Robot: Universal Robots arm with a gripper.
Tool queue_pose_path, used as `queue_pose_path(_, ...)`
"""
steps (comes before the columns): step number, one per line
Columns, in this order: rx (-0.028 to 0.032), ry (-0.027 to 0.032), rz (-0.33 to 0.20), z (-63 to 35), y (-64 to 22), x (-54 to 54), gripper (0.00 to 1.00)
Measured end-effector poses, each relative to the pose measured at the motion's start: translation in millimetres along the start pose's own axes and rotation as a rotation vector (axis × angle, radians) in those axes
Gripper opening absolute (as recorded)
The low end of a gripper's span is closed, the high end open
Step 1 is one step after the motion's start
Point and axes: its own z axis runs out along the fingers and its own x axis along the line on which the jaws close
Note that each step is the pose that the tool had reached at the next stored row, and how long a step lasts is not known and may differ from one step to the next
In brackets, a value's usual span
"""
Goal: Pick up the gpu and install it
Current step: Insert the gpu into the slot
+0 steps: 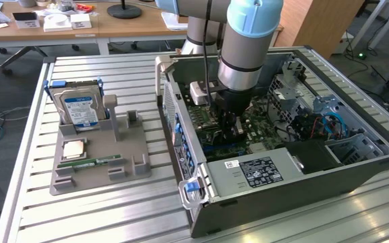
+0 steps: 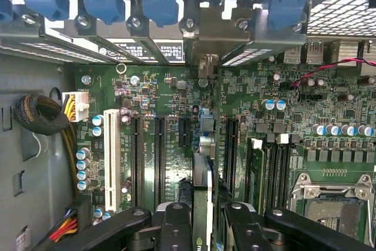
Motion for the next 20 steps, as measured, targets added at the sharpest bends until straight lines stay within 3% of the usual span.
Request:
queue_pose_path(17, -0.0017, -0.0009, 0.0, 0.8, 0.4, -0.1, 0.26)
queue_pose_path(18, -0.0002, -0.001, 0.001, 1.1, 0.5, -0.1, 0.27)
queue_pose_path(20, 0.0001, -0.0001, 0.0, 0.7, 0.2, -0.1, 0.39)
